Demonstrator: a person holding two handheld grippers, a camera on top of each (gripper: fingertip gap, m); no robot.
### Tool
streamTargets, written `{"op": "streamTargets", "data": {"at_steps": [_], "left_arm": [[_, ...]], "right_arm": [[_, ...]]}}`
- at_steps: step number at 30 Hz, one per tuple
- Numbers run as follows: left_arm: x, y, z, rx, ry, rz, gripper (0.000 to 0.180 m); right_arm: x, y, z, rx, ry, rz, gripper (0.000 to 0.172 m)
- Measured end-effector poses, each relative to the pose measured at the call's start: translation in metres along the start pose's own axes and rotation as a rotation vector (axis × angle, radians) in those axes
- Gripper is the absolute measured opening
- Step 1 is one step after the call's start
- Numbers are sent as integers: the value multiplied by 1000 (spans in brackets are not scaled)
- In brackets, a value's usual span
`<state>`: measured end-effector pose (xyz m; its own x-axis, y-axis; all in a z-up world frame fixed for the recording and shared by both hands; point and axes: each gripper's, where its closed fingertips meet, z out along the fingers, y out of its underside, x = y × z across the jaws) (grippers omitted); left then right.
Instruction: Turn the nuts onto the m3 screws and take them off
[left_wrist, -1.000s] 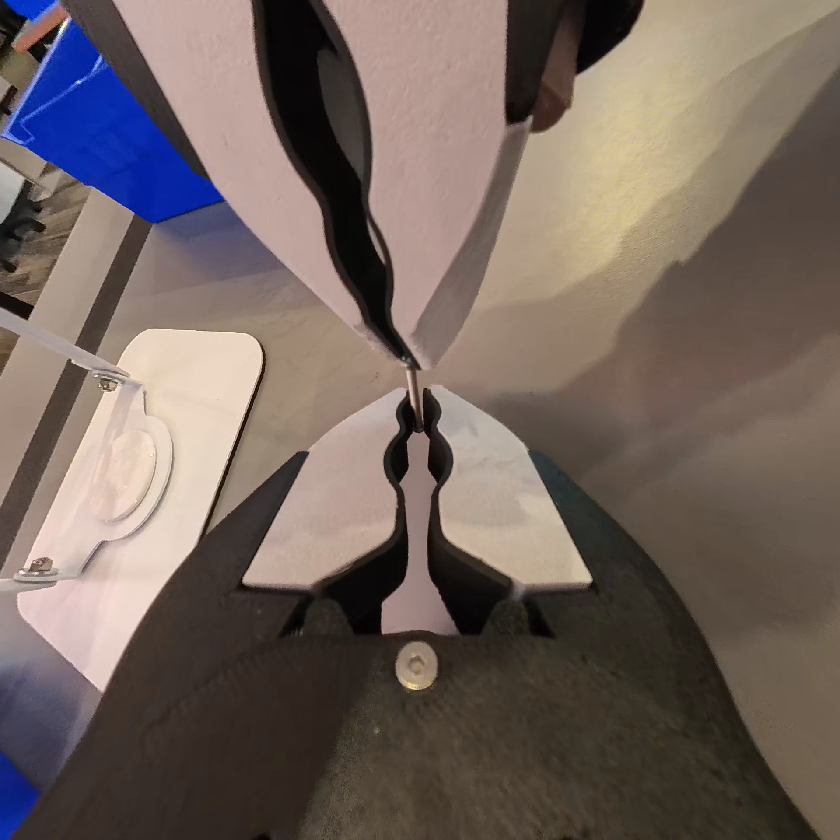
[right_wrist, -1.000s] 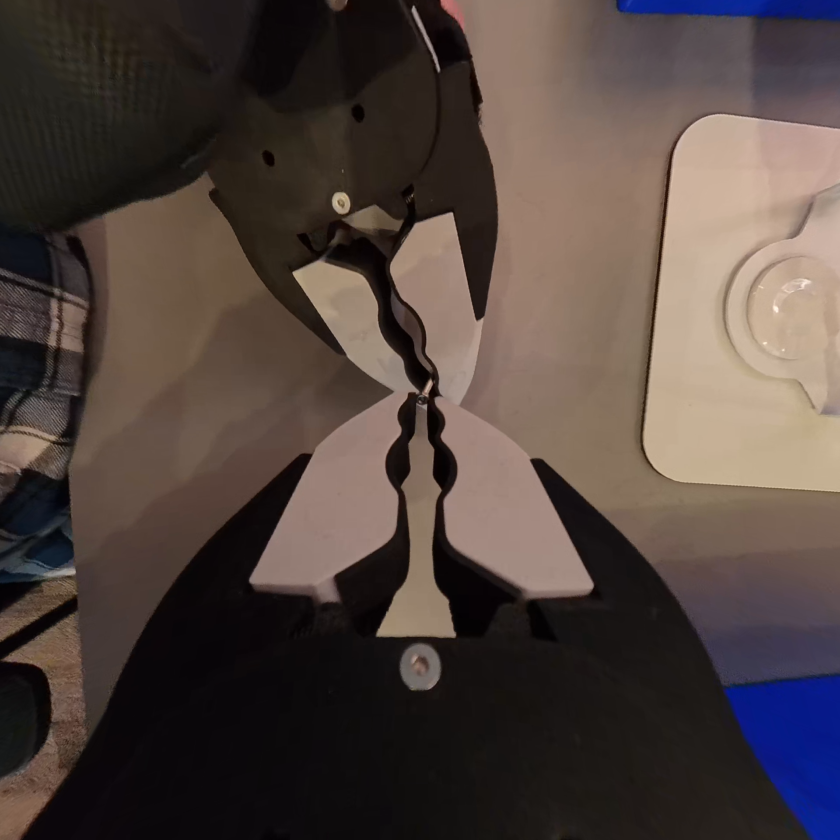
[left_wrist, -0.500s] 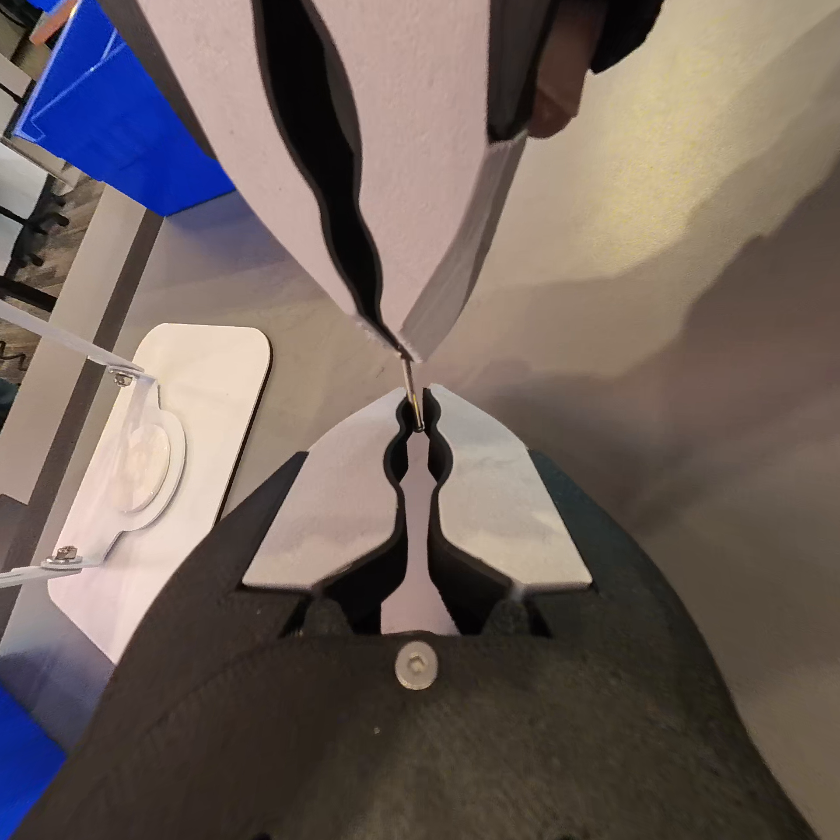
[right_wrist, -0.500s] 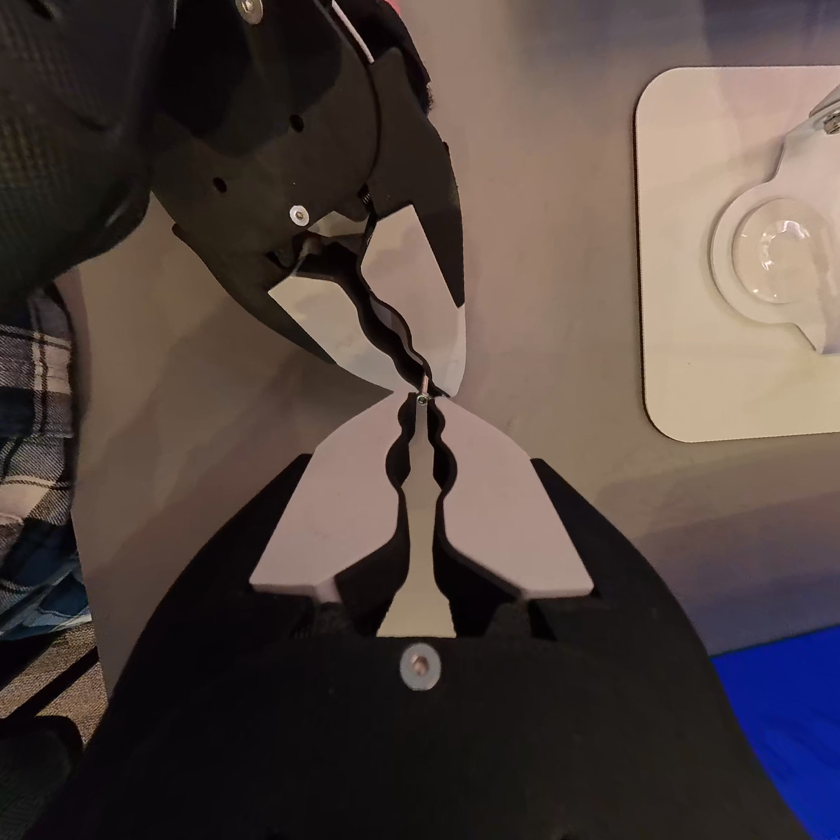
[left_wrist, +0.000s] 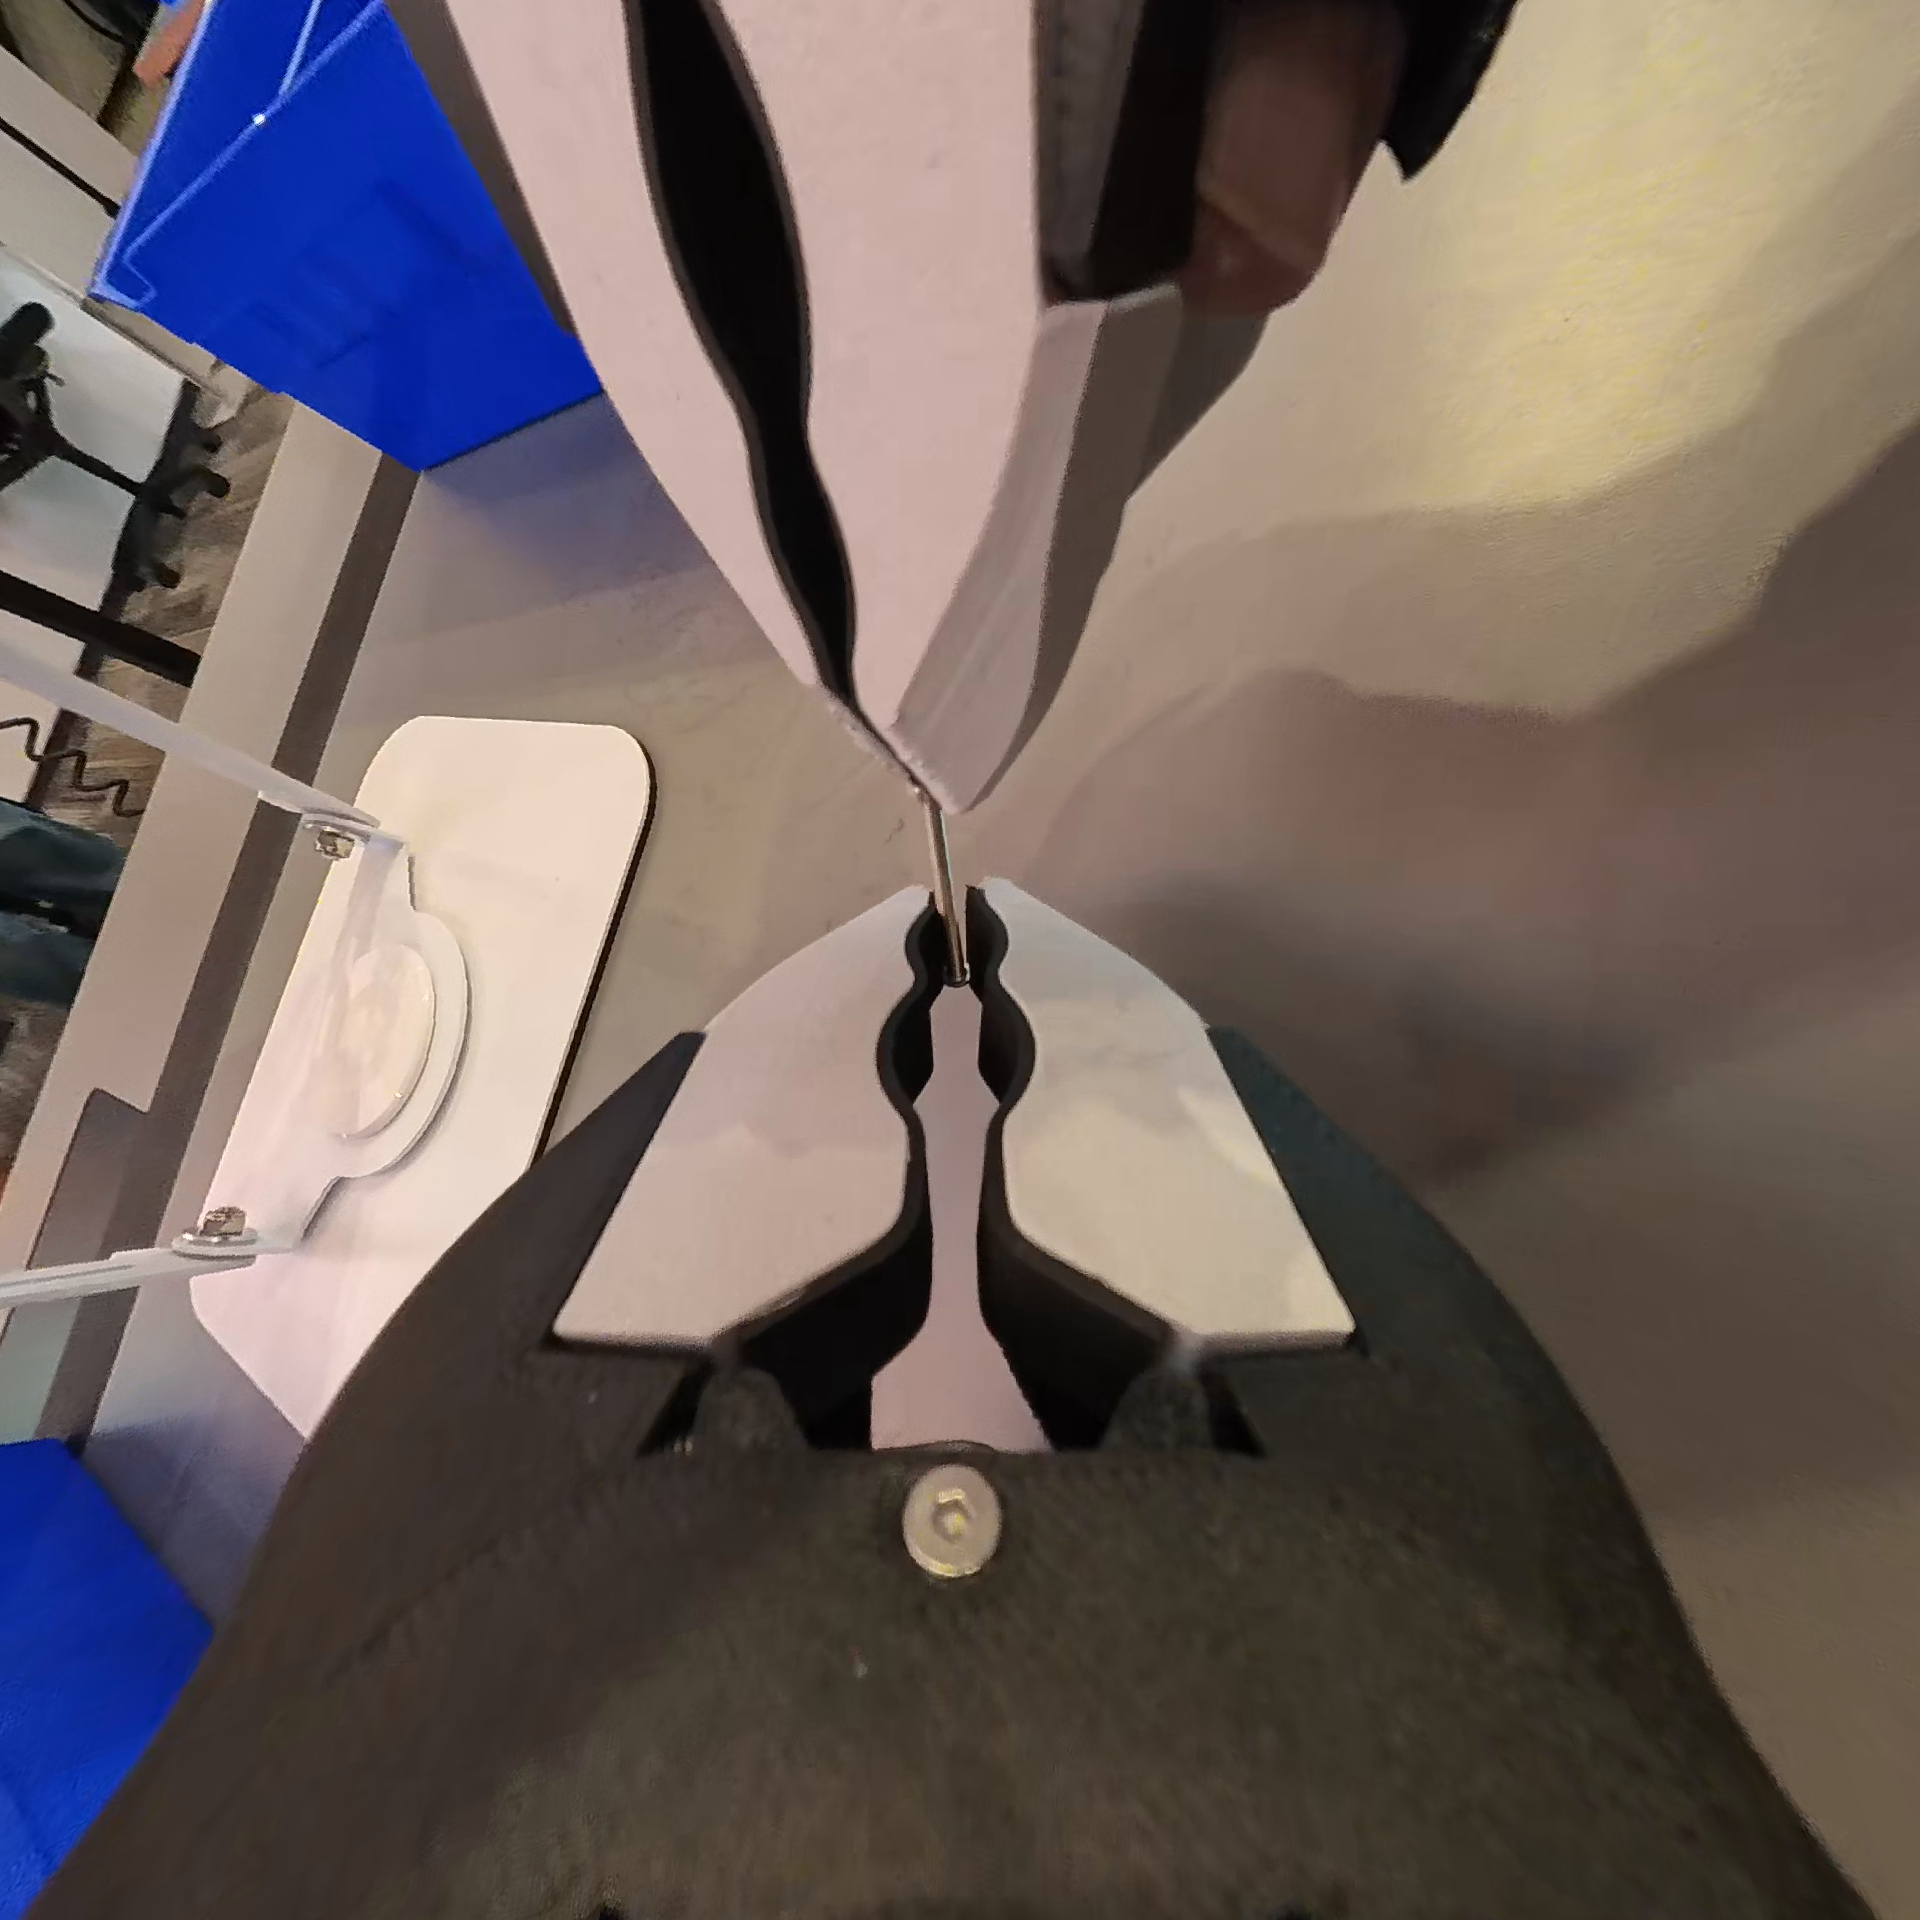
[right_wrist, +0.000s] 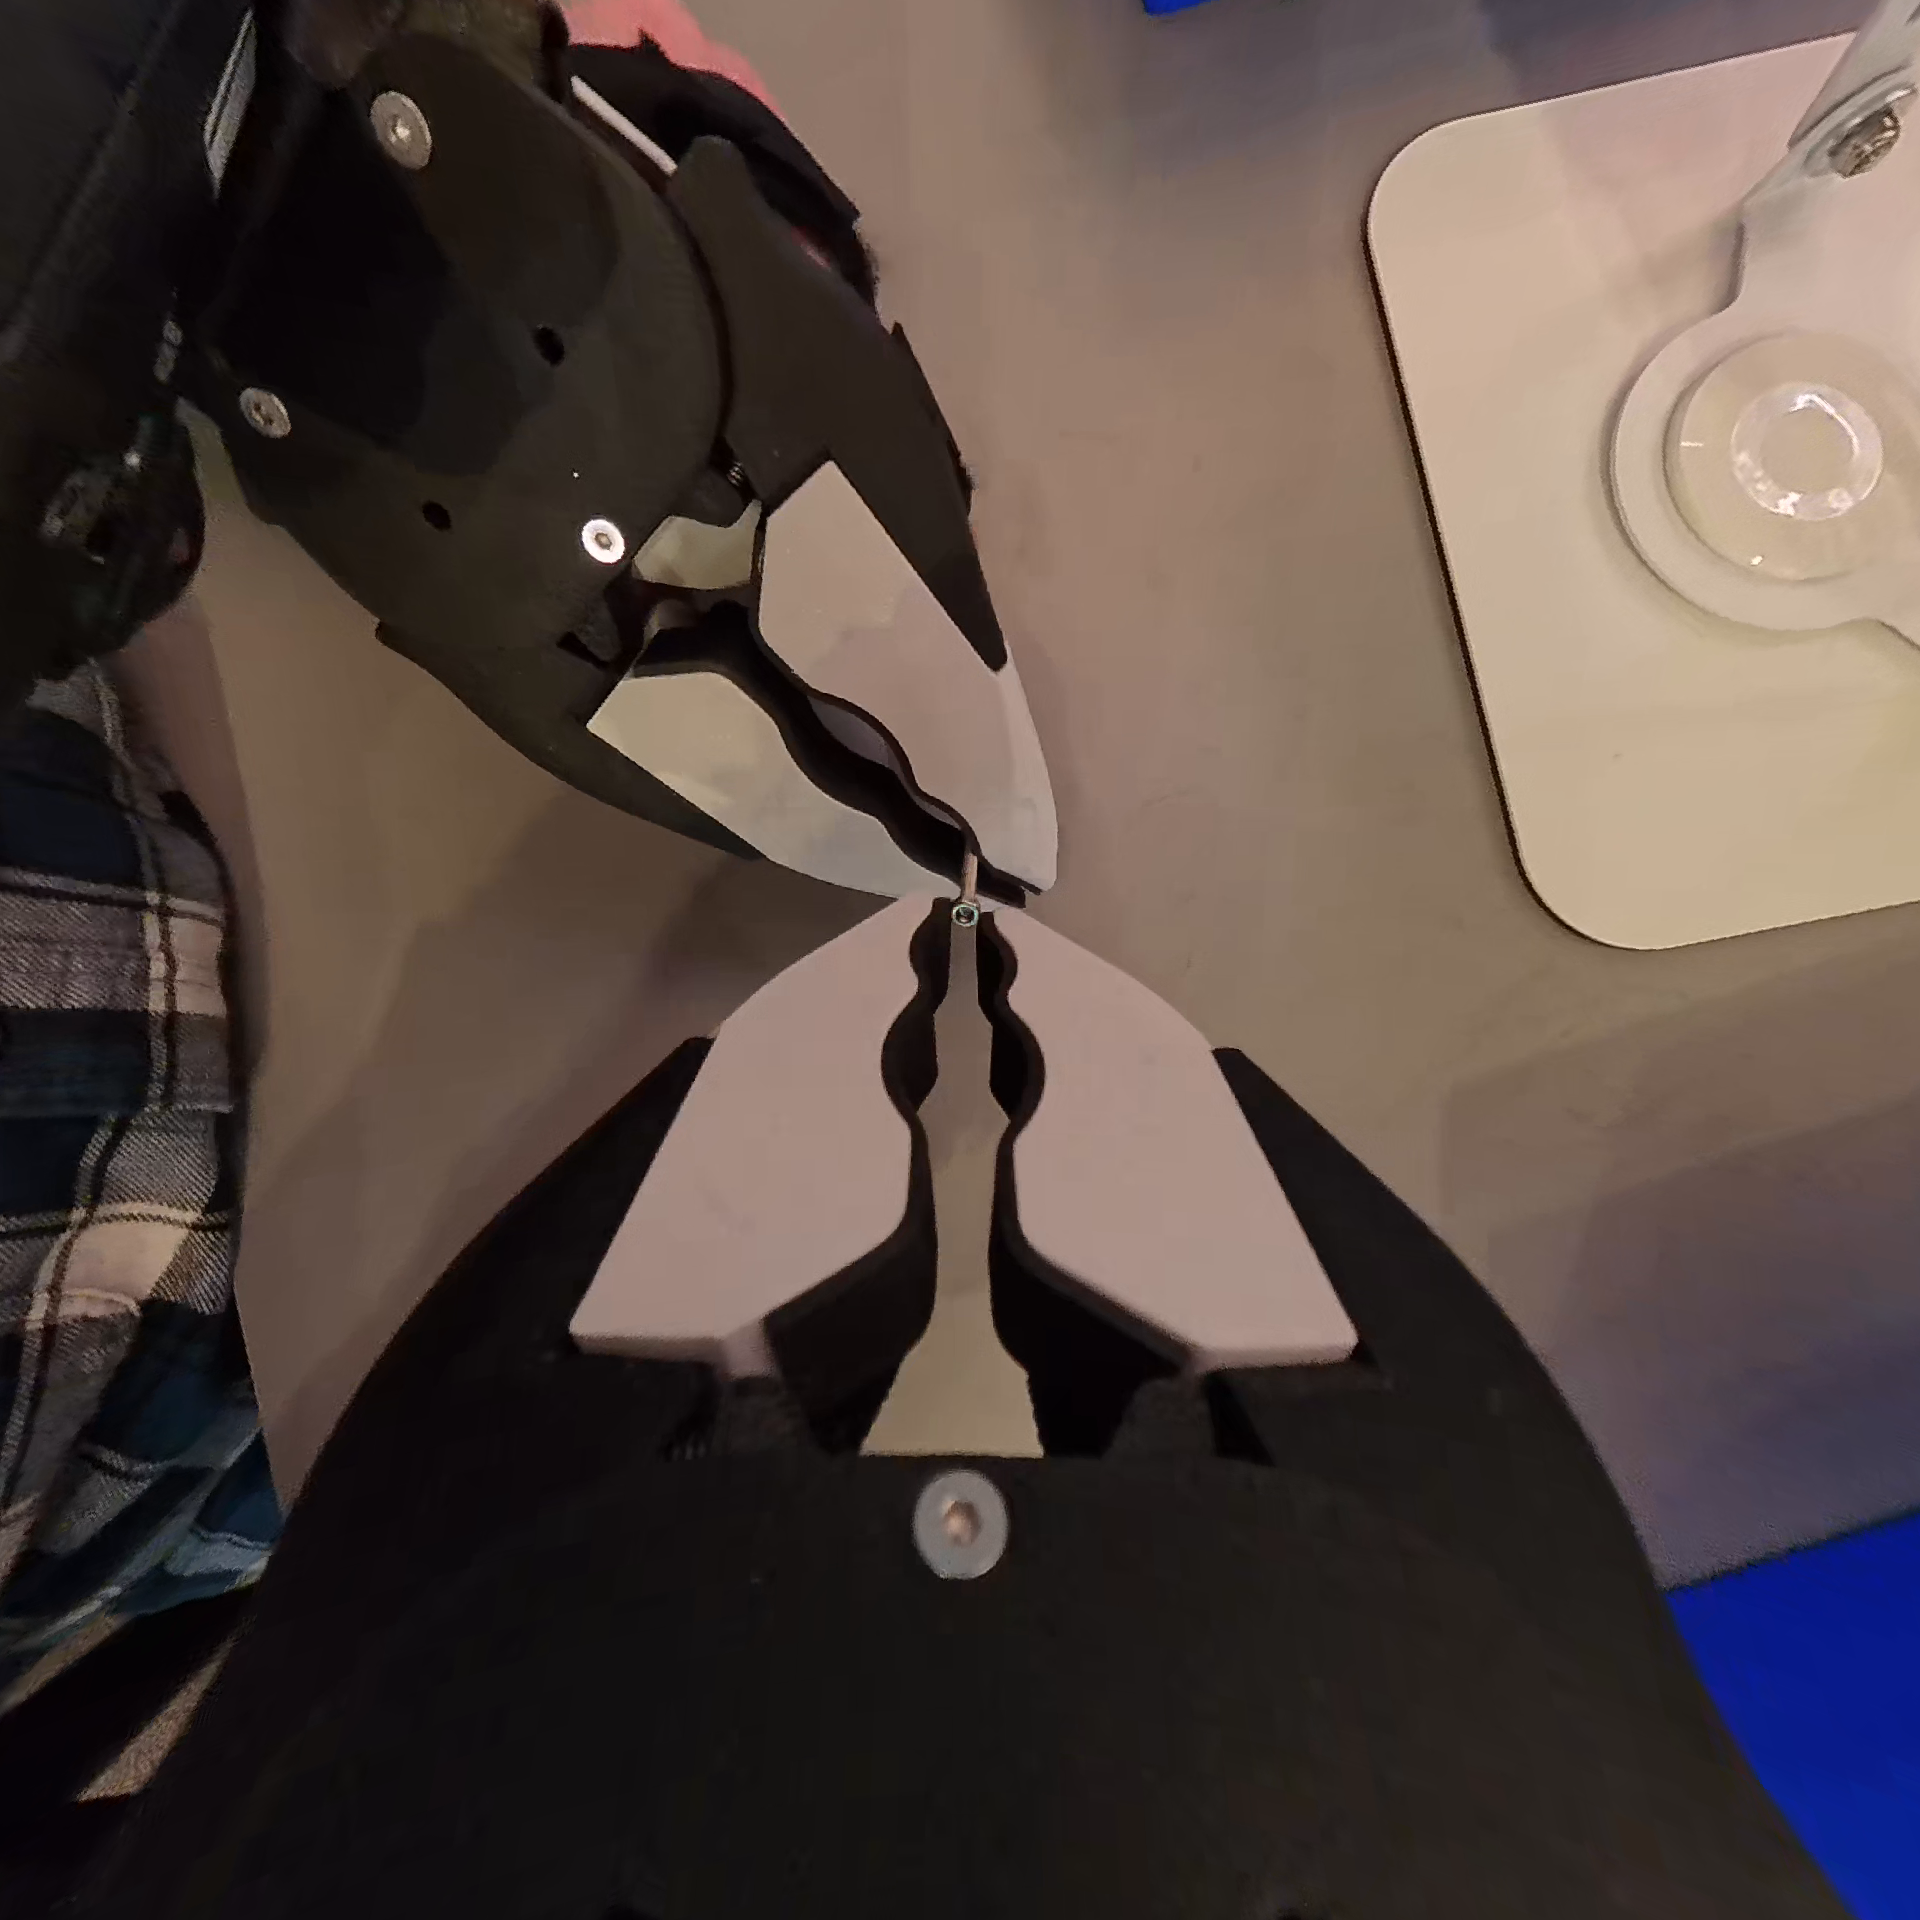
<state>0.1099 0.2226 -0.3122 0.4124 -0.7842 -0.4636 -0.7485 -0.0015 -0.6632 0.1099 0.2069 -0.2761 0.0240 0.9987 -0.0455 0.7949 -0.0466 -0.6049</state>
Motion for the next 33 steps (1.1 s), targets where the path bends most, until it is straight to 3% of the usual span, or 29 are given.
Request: {"op": "streamTargets", "data": {"at_steps": [7, 33], "left_arm": [[0, 2, 1, -15, -12, 17, 3], [-1, 0, -1, 11, 2, -2, 3]], "right_arm": [[0, 1, 1, 75, -19, 126, 5], [0, 2, 1, 62, 25, 69, 4]]}}
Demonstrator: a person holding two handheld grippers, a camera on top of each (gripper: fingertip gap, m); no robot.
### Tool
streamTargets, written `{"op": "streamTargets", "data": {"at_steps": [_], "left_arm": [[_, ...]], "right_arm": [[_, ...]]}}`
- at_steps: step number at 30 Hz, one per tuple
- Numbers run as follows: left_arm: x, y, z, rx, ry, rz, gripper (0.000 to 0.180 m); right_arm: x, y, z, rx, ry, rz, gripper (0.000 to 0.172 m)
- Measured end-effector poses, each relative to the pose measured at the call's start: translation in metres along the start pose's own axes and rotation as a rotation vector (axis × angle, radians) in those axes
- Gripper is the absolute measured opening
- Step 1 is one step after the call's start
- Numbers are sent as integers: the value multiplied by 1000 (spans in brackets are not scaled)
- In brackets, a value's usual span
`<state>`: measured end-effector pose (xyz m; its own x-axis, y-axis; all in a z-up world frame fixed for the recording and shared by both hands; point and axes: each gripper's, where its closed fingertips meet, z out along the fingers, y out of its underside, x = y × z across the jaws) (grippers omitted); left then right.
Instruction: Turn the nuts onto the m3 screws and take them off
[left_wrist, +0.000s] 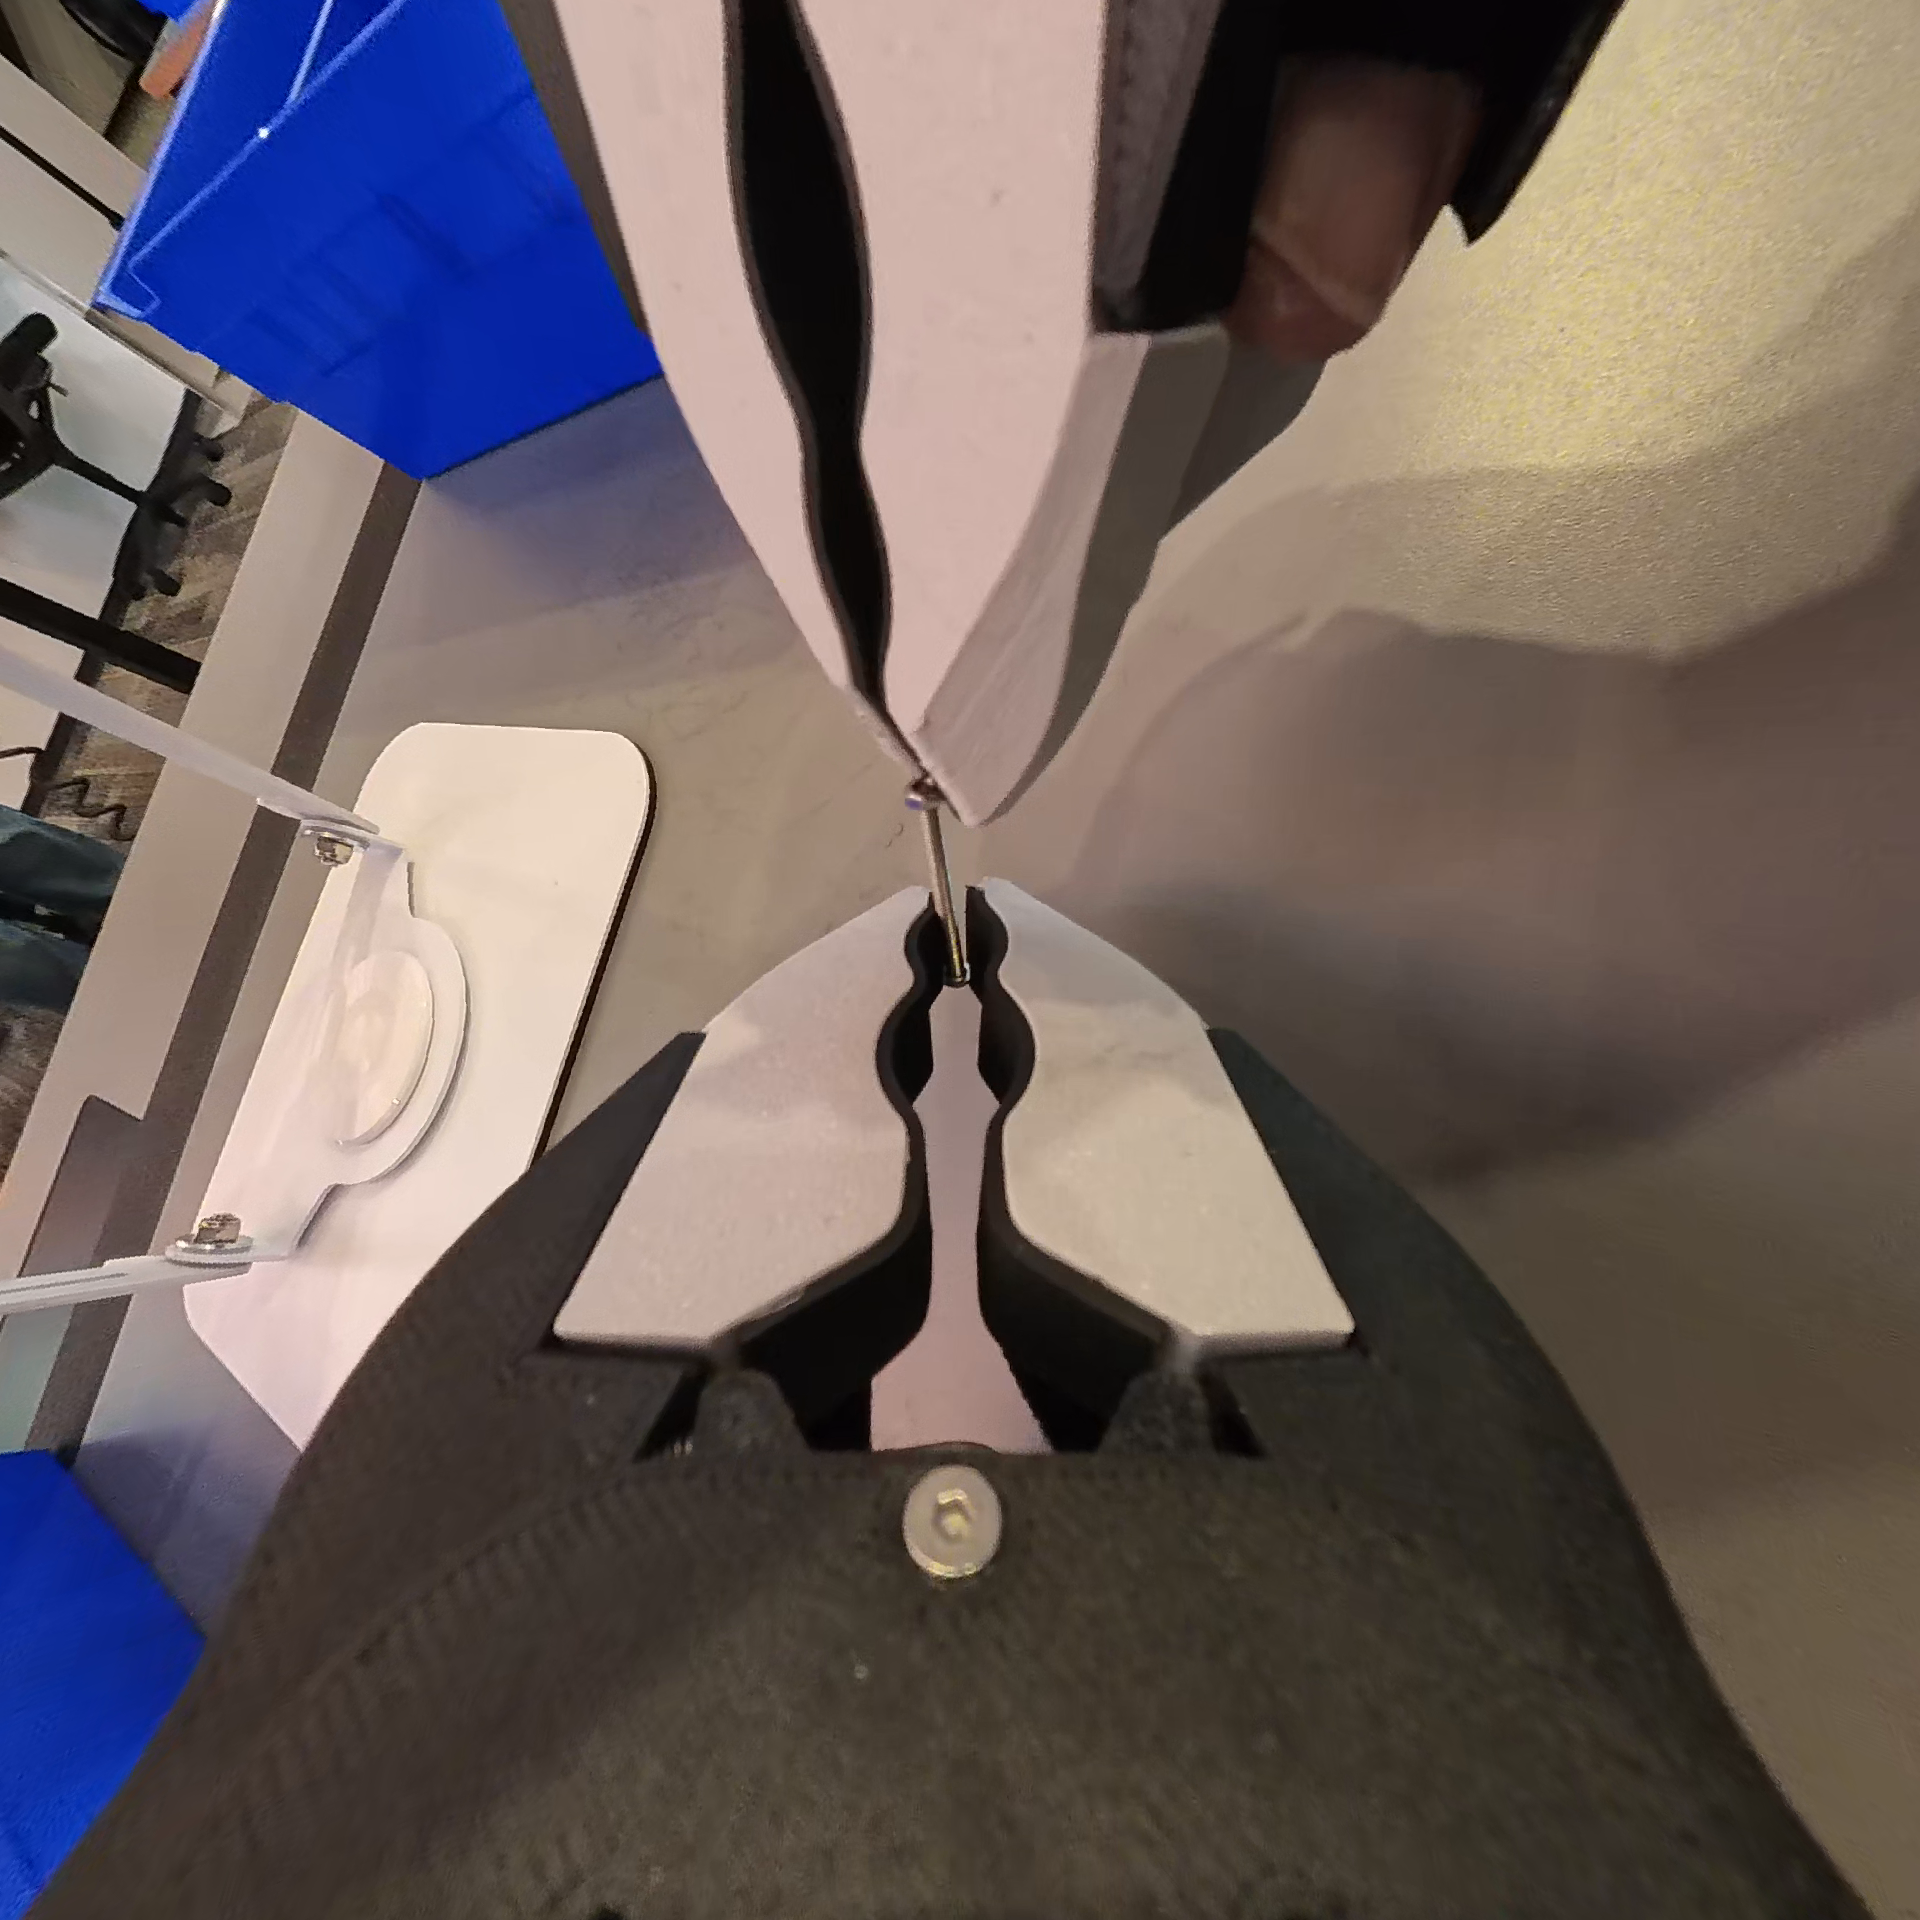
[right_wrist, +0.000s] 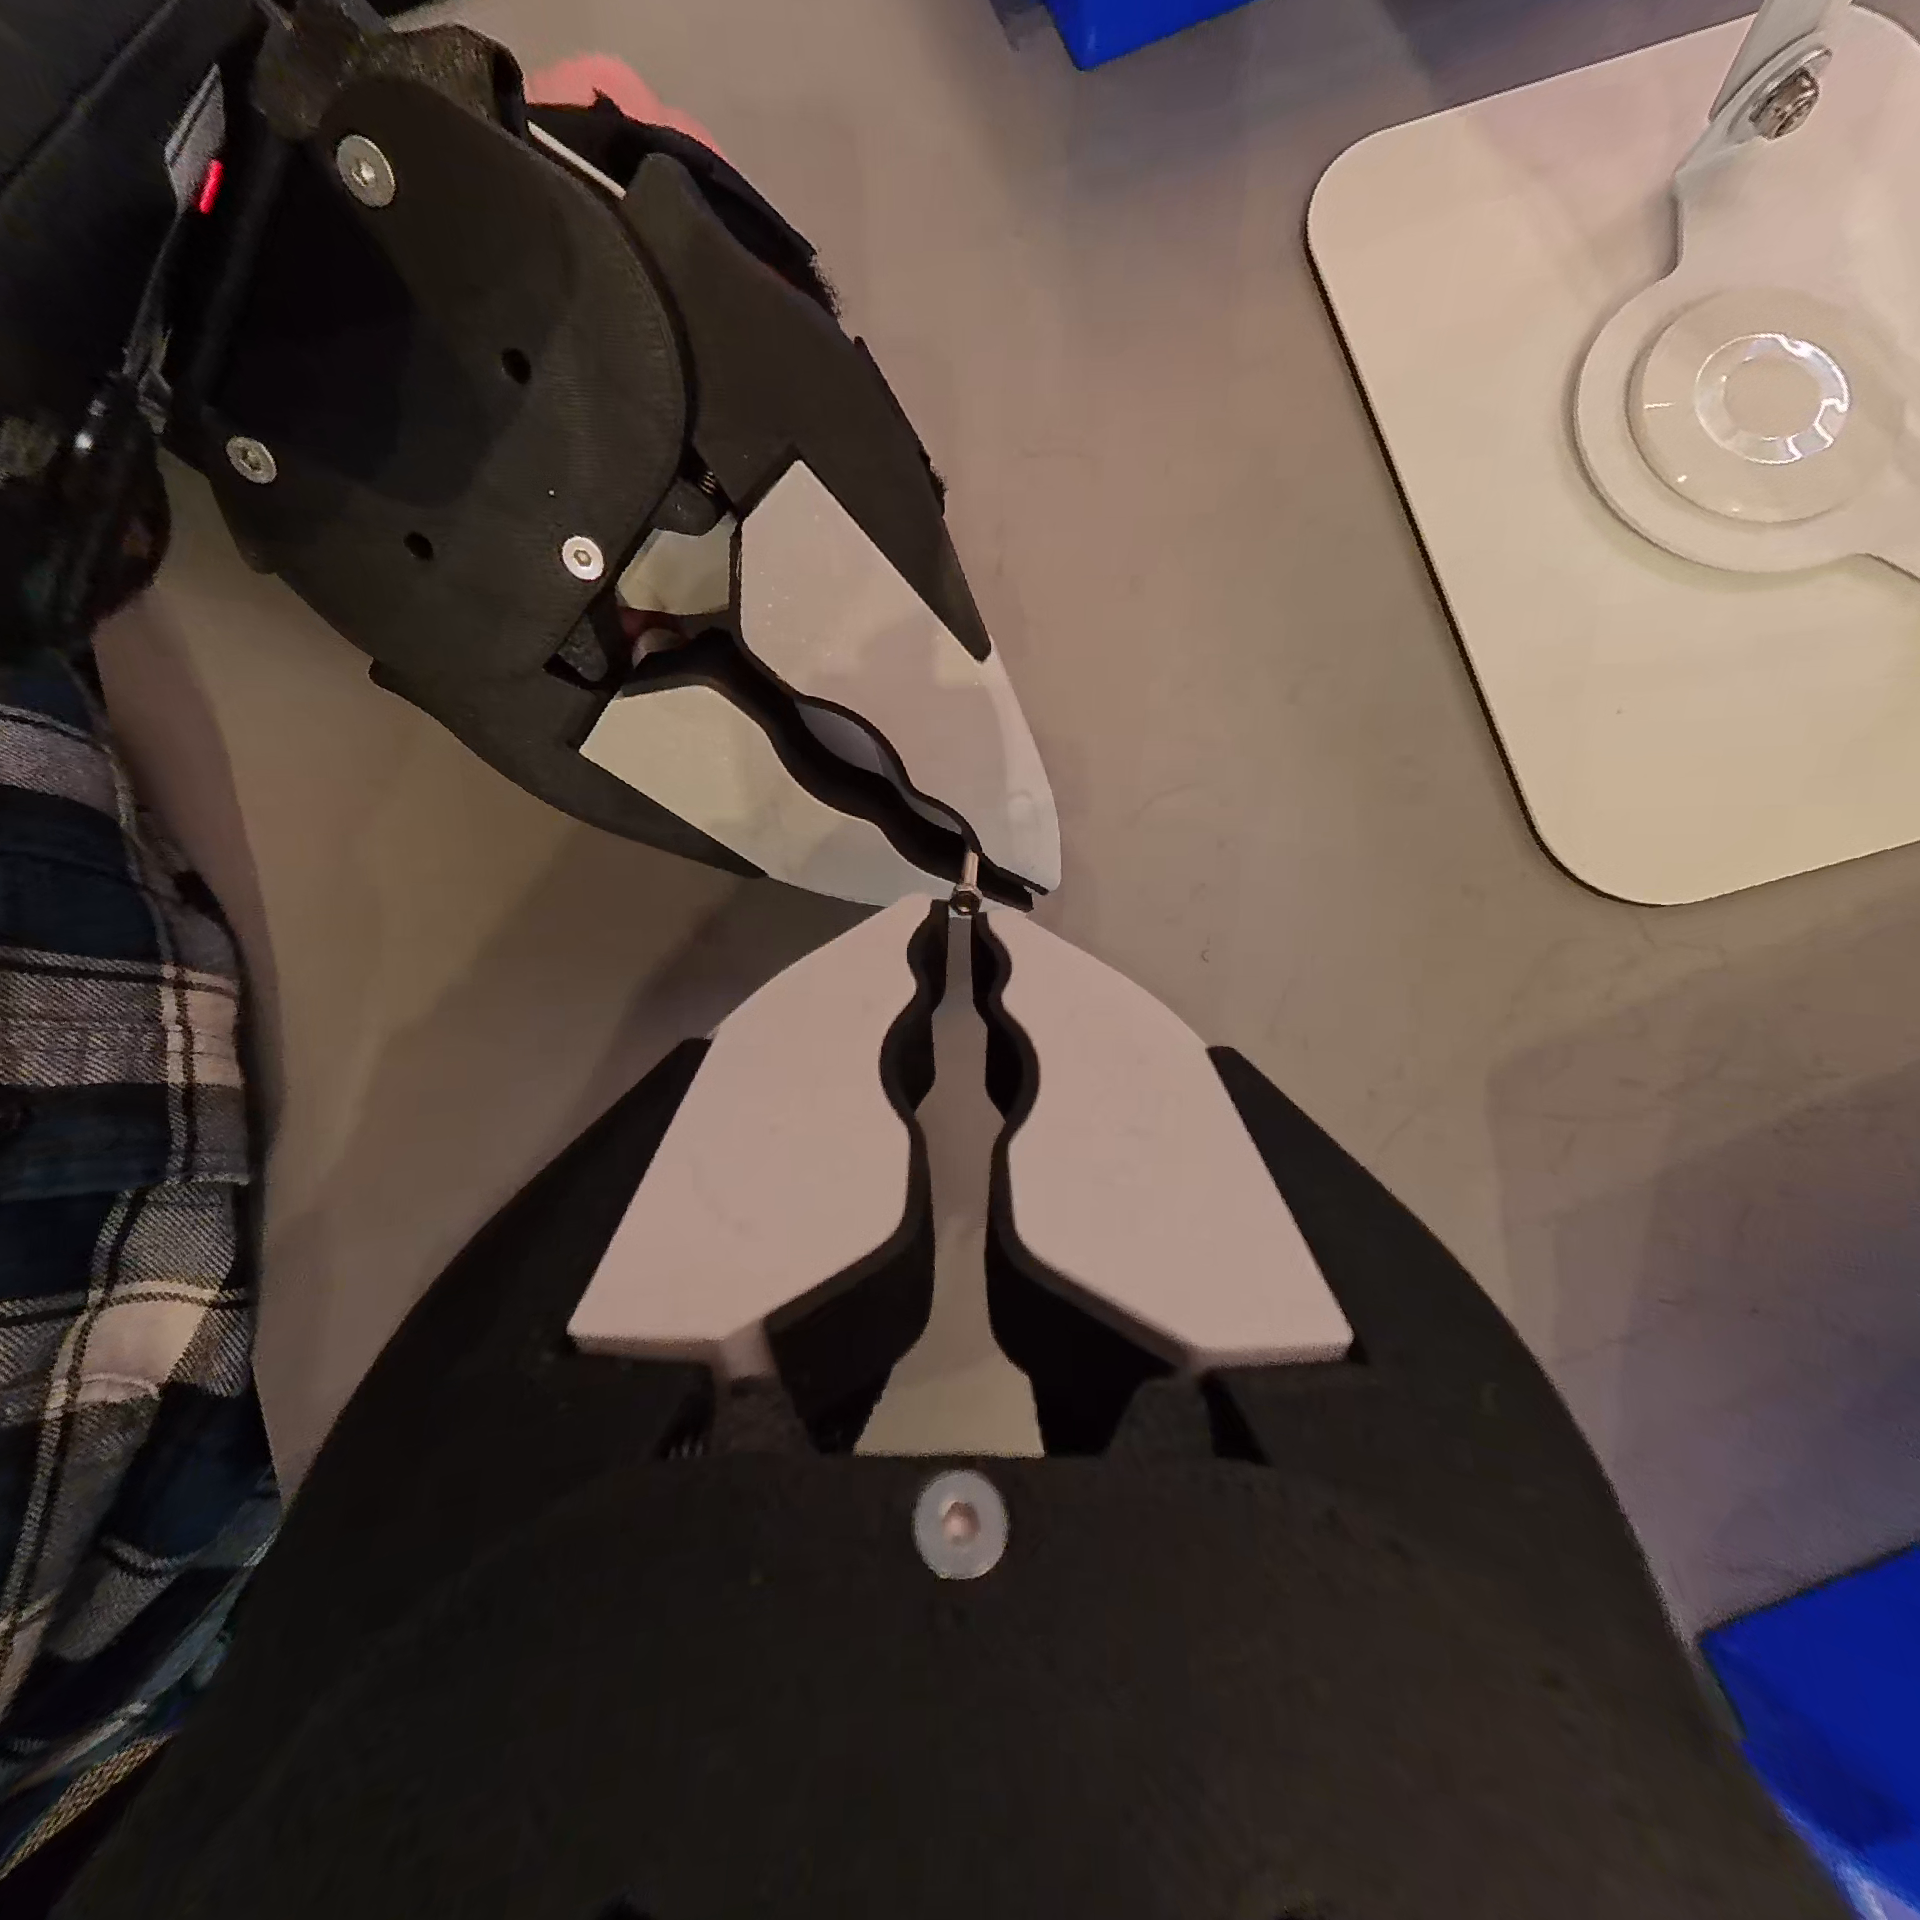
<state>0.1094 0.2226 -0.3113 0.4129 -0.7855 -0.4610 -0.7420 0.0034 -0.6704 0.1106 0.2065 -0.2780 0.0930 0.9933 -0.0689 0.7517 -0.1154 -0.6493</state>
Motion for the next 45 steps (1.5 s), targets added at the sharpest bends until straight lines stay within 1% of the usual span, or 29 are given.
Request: {"op": "streamTargets", "data": {"at_steps": [5, 9, 15, 30, 34, 39, 45], "left_arm": [[0, -1, -1, 6, 3, -7, 3], [0, -2, -1, 13, 5, -9, 3], [0, -3, -2, 18, 8, -11, 3], [-1, -4, -4, 29, 4, -13, 3], [0, -4, -4, 28, 5, -11, 3], [1, -5, -4, 27, 5, -6, 3], [0, -5, -5, 31, 1, -8, 3]], "right_arm": [[1, 0, -2, -2, 3, 4, 9], [1, -7, -8, 37, 1, -26, 15], [-5, -8, -4, 23, -17, -87, 15], [-7, -2, -4, -14, -24, -82, 13], [-6, -8, -7, 19, -7, -98, 15], [-9, -8, -4, 1, -14, -121, 16], [-9, -1, -6, -26, -16, -114, 12]]}}
